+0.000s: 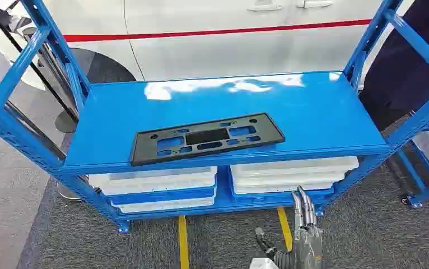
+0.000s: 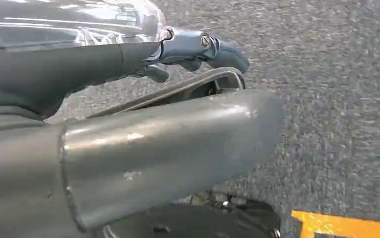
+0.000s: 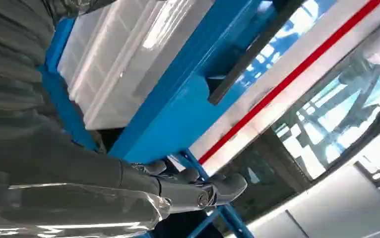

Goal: Take the parts from the cabinet and place them on the table.

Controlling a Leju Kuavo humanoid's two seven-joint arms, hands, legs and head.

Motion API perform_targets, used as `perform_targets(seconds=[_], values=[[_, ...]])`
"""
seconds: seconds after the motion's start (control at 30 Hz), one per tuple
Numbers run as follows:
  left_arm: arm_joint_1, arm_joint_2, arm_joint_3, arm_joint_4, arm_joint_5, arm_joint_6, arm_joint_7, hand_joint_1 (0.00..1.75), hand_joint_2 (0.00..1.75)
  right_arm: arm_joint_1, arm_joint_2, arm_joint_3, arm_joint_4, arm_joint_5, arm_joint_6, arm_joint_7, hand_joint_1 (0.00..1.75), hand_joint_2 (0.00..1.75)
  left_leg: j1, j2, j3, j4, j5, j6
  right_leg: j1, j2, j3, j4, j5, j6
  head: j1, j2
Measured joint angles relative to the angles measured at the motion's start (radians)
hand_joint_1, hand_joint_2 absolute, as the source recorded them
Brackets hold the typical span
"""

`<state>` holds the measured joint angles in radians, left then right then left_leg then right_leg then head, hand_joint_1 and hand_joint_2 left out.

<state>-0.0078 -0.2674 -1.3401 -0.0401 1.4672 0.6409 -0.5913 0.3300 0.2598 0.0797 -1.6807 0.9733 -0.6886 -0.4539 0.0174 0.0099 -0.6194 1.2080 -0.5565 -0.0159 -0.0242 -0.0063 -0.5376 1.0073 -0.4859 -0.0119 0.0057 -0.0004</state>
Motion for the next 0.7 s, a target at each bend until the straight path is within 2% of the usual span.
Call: perform_targets(seconds=[0.03, 0.07, 0.1, 0.13, 0.2, 0.23, 0.27, 0.3, 0.33, 0.37, 0.4, 0.43, 0.47, 0.5, 0.53, 0.57, 0.6, 0.63, 0.7], values=[[-0.001, 0.002, -0.004, 0.0, 0.001, -0.004, 0.0, 0.0, 0.0, -0.015, 0.009, -0.012, 0.015, 0.03, 0.0, 0.004, 0.0, 1.75, 0.004, 0.0, 0.044, -0.094, 0.05, -0.005, -0.005, 0.002, 0.002, 0.005, -0.004, 0.007, 0.0, 0.0], [-0.003, 0.002, -0.005, 0.0, 0.002, -0.01, 0.0, 0.0, 0.0, -0.031, 0.018, -0.023, 0.03, 0.062, -0.002, 0.005, 0.0, 1.75, 0.009, 0.001, 0.074, -0.171, 0.07, -0.01, -0.008, 0.003, 0.001, 0.014, -0.01, 0.015, 0.0, 0.0], [-0.006, 0.003, -0.007, 0.0, 0.002, -0.016, 0.0, 0.0, 0.0, -0.048, 0.025, -0.032, 0.043, 0.09, -0.002, 0.01, 0.0, 1.75, -0.002, -0.004, 0.079, -0.181, 0.058, -0.003, 0.003, 0.006, -0.005, 0.024, -0.015, 0.024, -0.003, 0.0], [-0.007, 0.005, -0.008, 0.0, 0.003, -0.022, 0.0, 0.0, 0.0, -0.061, 0.033, -0.04, 0.057, 0.122, -0.003, 0.015, 0.0, 1.75, -0.001, -0.006, 0.078, -0.177, 0.059, 0.015, 0.002, 0.006, -0.007, 0.023, -0.012, 0.03, 0.0, 0.0], [-0.013, 0.01, -0.008, 0.0, 0.005, -0.033, -0.003, 0.0, 0.0, -0.086, 0.045, -0.051, 0.08, 0.174, -0.003, 0.026, 0.0, 1.75, -0.007, -0.007, 0.073, -0.176, 0.062, 0.029, -0.002, 0.005, -0.005, 0.013, -0.005, 0.042, -0.001, 0.0], [-0.017, 0.011, -0.008, 0.0, 0.005, -0.04, -0.005, 0.0, 0.0, -0.097, 0.051, -0.056, 0.092, 0.201, -0.003, 0.031, 0.0, 1.75, -0.004, -0.008, 0.073, -0.182, 0.067, 0.038, -0.003, 0.005, -0.005, 0.013, -0.006, 0.048, -0.001, 0.0], [-0.02, 0.011, -0.008, 0.0, 0.006, -0.048, -0.009, 0.0, 0.0, -0.108, 0.057, -0.064, 0.104, 0.23, -0.004, 0.038, 0.0, 1.75, -0.001, -0.007, 0.075, -0.187, 0.072, 0.047, -0.005, 0.005, -0.008, 0.029, -0.02, 0.05, 0.0, 0.0], [-0.02, 0.013, -0.009, 0.0, 0.007, -0.056, -0.011, 0.0, 0.0, -0.12, 0.061, -0.07, 0.116, 0.259, -0.004, 0.042, 0.0, 1.75, -0.002, -0.006, 0.073, -0.187, 0.073, 0.05, -0.005, 0.005, -0.029, 0.07, -0.052, 0.05, 0.0, 0.0], [-0.024, 0.016, -0.009, 0.0, 0.008, -0.063, -0.012, 0.0, 0.0, -0.133, 0.065, -0.074, 0.127, 0.287, -0.004, 0.049, 0.0, 1.75, -0.004, -0.005, 0.07, -0.187, 0.073, 0.057, -0.003, 0.006, -0.066, 0.144, -0.094, 0.05, 0.0, 0.0], [-0.025, 0.018, -0.009, 0.0, 0.008, -0.069, -0.013, 0.0, 0.0, -0.138, 0.068, -0.077, 0.134, 0.304, -0.004, 0.055, 0.0, 1.75, -0.005, -0.004, 0.069, -0.187, 0.071, 0.06, -0.002, 0.005, -0.09, 0.194, -0.115, 0.05, 0.0, 0.0], [-0.031, 0.021, -0.009, 0.0, 0.009, -0.082, -0.013, 0.0, 0.0, -0.144, 0.07, -0.081, 0.147, 0.337, -0.004, 0.064, 0.0, 1.75, -0.01, -0.005, 0.066, -0.187, 0.068, 0.065, 0.0, 0.005, -0.143, 0.295, -0.148, 0.05, 0.0, 0.0], [-0.036, 0.026, -0.009, 0.0, 0.009, -0.094, -0.013, 0.0, 0.0, -0.146, 0.072, -0.081, 0.154, 0.354, -0.004, 0.07, 0.0, 1.75, -0.015, -0.007, 0.067, -0.187, 0.066, 0.068, 0.002, 0.005, -0.167, 0.335, -0.145, 0.047, 0.0, 0.0], [-0.039, 0.028, -0.009, 0.0, 0.009, -0.107, -0.011, 0.0, 0.0, -0.148, 0.073, -0.08, 0.16, 0.363, -0.004, 0.076, 0.0, 1.75, -0.018, -0.01, 0.07, -0.187, 0.064, 0.069, 0.004, 0.005, -0.163, 0.318, -0.119, 0.042, 0.0, 0.0], [-0.041, 0.029, -0.009, 0.0, 0.009, -0.115, -0.01, 0.0, 0.0, -0.149, 0.075, -0.079, 0.161, 0.365, -0.004, 0.077, 0.0, 1.75, -0.023, -0.013, 0.077, -0.187, 0.061, 0.071, 0.008, 0.006, -0.133, 0.255, -0.071, 0.033, 0.0, 0.0], [-0.041, 0.029, -0.009, 0.0, 0.008, -0.117, -0.008, 0.0, 0.0, -0.15, 0.076, -0.076, 0.16, 0.365, -0.004, 0.077, 0.0, 1.75, -0.027, -0.014, 0.084, -0.188, 0.058, 0.07, 0.015, 0.006, -0.092, 0.168, -0.022, 0.021, 0.0, 0.0], [-0.043, 0.031, -0.008, 0.0, 0.008, -0.121, -0.007, 0.0, 0.0, -0.156, 0.077, -0.071, 0.162, 0.364, -0.004, 0.077, 0.0, 1.75, -0.028, -0.014, 0.09, -0.188, 0.054, 0.069, 0.024, 0.006, -0.05, 0.077, 0.021, 0.002, 0.0, 0.0], [-0.052, 0.036, -0.008, 0.0, 0.008, -0.132, -0.002, 0.0, 0.0, -0.169, 0.079, -0.063, 0.17, 0.364, -0.004, 0.079, 0.0, 1.75, -0.031, -0.013, 0.087, -0.188, 0.051, 0.065, 0.029, 0.004, -0.036, 0.049, -0.002, -0.012, -0.001, 0.0], [-0.063, 0.046, -0.008, 0.0, 0.008, -0.144, 0.003, 0.0, 0.0, -0.182, 0.084, -0.055, 0.175, 0.367, -0.005, 0.082, 0.0, 1.75, -0.03, -0.015, 0.084, -0.186, 0.048, 0.059, 0.031, 0.003, -0.032, 0.026, -0.004, -0.009, 0.002, 0.0], [-0.079, 0.063, -0.007, 0.0, 0.009, -0.174, 0.02, 0.0, 0.0, -0.189, 0.084, -0.036, 0.184, 0.371, -0.006, 0.092, 0.0, 1.75, -0.024, -0.015, 0.085, -0.194, 0.048, 0.049, 0.036, 0.003, -0.03, 0.024, -0.006, -0.012, 0.002, 0.0]])
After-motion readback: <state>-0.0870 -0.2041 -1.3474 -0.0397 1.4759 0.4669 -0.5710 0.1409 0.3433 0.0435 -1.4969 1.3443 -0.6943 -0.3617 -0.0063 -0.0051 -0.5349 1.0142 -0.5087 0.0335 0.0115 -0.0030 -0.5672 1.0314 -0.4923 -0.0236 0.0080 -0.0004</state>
